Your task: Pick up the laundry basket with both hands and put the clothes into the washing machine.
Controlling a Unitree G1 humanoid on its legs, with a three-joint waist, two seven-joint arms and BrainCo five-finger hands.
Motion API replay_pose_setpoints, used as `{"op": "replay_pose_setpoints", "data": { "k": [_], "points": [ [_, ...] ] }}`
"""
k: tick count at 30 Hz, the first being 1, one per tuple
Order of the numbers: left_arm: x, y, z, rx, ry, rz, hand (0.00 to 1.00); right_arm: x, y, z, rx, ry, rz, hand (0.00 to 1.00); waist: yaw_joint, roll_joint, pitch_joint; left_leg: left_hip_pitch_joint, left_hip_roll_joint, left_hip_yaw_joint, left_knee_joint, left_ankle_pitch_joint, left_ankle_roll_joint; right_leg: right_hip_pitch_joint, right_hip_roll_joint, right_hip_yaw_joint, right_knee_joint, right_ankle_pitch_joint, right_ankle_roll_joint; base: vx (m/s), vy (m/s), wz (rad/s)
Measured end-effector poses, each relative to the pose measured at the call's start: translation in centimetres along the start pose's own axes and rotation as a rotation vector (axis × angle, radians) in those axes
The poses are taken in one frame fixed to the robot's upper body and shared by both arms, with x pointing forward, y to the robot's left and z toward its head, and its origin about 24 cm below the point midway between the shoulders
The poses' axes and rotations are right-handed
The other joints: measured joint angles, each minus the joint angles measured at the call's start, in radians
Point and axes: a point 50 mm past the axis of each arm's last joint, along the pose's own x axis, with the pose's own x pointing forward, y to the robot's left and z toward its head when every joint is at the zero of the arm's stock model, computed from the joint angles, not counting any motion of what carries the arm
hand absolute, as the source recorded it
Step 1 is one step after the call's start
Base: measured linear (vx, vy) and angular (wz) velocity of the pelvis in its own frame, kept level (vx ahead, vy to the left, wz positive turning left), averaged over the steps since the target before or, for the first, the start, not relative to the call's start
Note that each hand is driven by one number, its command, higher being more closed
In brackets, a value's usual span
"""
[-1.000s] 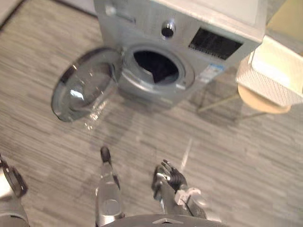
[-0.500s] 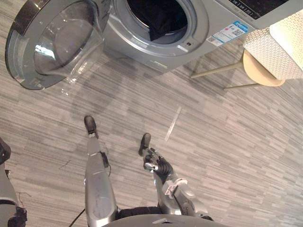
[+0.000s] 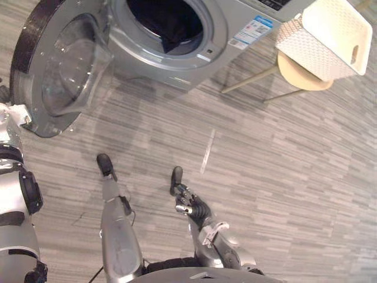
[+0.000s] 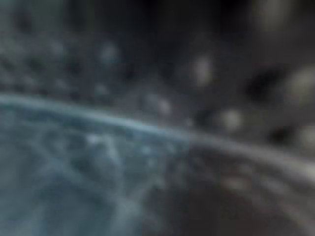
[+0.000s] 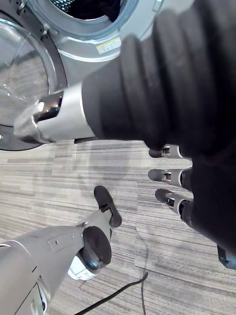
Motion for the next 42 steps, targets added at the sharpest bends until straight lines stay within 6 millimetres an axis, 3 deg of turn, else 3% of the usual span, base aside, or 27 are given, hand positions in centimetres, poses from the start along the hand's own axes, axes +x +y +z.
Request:
{"op": "replay_pose_setpoints", "data": {
  "k": [7, 10, 13, 15, 19, 20, 22, 23, 25, 26, 28, 30, 34, 42],
  "points": [
    [0.0, 0.3, 0.3, 0.008, -0.032, 0.042, 0.00, -0.1, -0.2, -0.6, 0.001, 0.016, -0.012, 0.00, -0.008, -0.029, -0.020, -0.006, -0.006, -0.003, 0.000, 0.000, 0.000, 0.009, -0.003, -0.002, -0.027, 0.023, 0.007, 0.00, -0.038, 0.01],
    [-0.2, 0.6, -1.7, 0.016, 0.022, 0.038, 0.00, -0.1, -0.3, -0.6, -0.003, 0.018, -0.011, 0.00, -0.022, -0.040, -0.028, -0.004, -0.012, -0.005, 0.000, 0.000, 0.000, 0.013, -0.008, -0.003, -0.028, 0.023, 0.007, 0.01, -0.029, 0.04],
    [-0.9, -0.9, -4.7, 0.055, 0.127, -0.054, 0.00, 0.1, -0.5, -0.7, -0.008, 0.030, -0.015, 0.00, -0.021, -0.040, -0.028, 0.016, -0.019, -0.005, 0.000, -0.001, -0.002, 0.034, -0.016, -0.003, -0.031, 0.021, 0.009, 0.01, -0.018, 0.02],
    [-1.3, -2.3, -5.9, 0.177, 0.175, -0.134, 0.00, 0.0, -0.7, -0.7, -0.014, 0.038, -0.018, 0.00, -0.020, -0.041, -0.029, 0.035, -0.022, -0.004, 0.000, -0.008, -0.007, 0.049, -0.020, -0.004, -0.035, 0.018, 0.010, 0.00, -0.041, 0.02],
    [-2.1, -5.2, -6.6, 0.772, 0.151, -0.385, 0.00, -0.5, -1.5, -0.6, -0.070, 0.070, 0.004, 0.00, -0.011, -0.039, -0.028, 0.064, -0.027, 0.000, 0.000, -0.015, -0.009, 0.076, -0.030, -0.001, -0.038, 0.017, 0.011, 0.01, -0.036, 0.00],
    [-2.3, -6.4, -5.2, 0.962, 0.061, -0.484, 0.00, -0.7, -2.0, -0.4, -0.087, 0.078, -0.001, 0.00, 0.002, -0.037, -0.027, 0.070, -0.030, 0.001, 0.000, -0.017, -0.007, 0.082, -0.033, -0.001, -0.038, 0.017, 0.012, 0.02, -0.036, 0.01],
    [-3.5, -8.6, -2.9, 1.121, -0.096, -0.632, 0.00, -0.8, -2.6, -0.4, -0.102, 0.094, -0.009, 0.00, 0.016, -0.034, -0.025, 0.084, -0.038, 0.002, 0.000, -0.021, -0.003, 0.100, -0.036, -0.003, -0.047, 0.022, 0.019, 0.04, -0.033, 0.03],
    [-5.3, -10.8, -1.8, 1.153, -0.208, -0.761, 0.00, -1.2, -3.2, -0.4, -0.113, 0.106, -0.025, 0.00, 0.027, -0.027, -0.020, 0.108, -0.049, 0.006, 0.000, -0.028, 0.002, 0.129, -0.044, -0.005, -0.063, 0.026, 0.025, 0.08, -0.013, 0.03],
    [-9.3, -14.1, -1.0, 1.101, -0.373, -0.975, 0.00, -1.8, -4.2, -0.2, -0.134, 0.115, -0.051, 0.00, 0.040, -0.004, -0.007, 0.144, -0.068, 0.016, 0.000, -0.046, 0.011, 0.176, -0.062, -0.005, -0.089, 0.029, 0.028, 0.07, 0.014, 0.01],
    [-12.3, -15.8, -1.0, 1.001, -0.450, -1.111, 0.00, -2.1, -4.6, 0.0, -0.150, 0.118, -0.060, 0.00, 0.041, 0.014, -0.005, 0.150, -0.077, 0.021, 0.000, -0.054, 0.011, 0.184, -0.072, -0.005, -0.100, 0.033, 0.030, 0.05, 0.015, -0.03],
    [-16.0, -16.8, -1.3, 0.835, -0.512, -1.259, 0.00, -2.4, -5.1, 0.4, -0.172, 0.108, -0.064, 0.00, 0.034, 0.043, -0.001, 0.148, -0.085, 0.027, 0.000, -0.058, 0.013, 0.188, -0.077, -0.003, -0.117, 0.045, 0.034, 0.07, -0.003, -0.07],
    [-17.3, -16.4, -2.0, 0.720, -0.489, -1.298, 0.00, -2.6, -5.5, 0.8, -0.188, 0.099, -0.077, 0.00, 0.024, 0.066, -0.001, 0.149, -0.083, 0.031, 0.000, -0.058, 0.013, 0.196, -0.074, -0.003, -0.128, 0.059, 0.044, 0.08, -0.030, -0.07],
    [-18.2, -15.4, -3.0, 0.610, -0.442, -1.297, 0.00, -3.4, -6.8, 1.4, -0.224, 0.104, -0.111, 0.00, 0.023, 0.099, 0.002, 0.148, -0.082, 0.040, 0.014, -0.064, 0.023, 0.198, -0.073, 0.007, -0.136, 0.060, 0.046, 0.08, -0.038, -0.07],
    [-21.0, -14.3, -8.0, 0.450, -0.244, -1.354, 0.00, -3.8, -7.6, 1.8, -0.239, 0.096, -0.142, 0.00, 0.026, 0.112, 0.004, 0.078, -0.056, 0.055, 0.180, -0.164, 0.031, 0.187, -0.074, 0.039, -0.145, 0.064, 0.043, 0.05, -0.021, -0.09]
  ]
}}
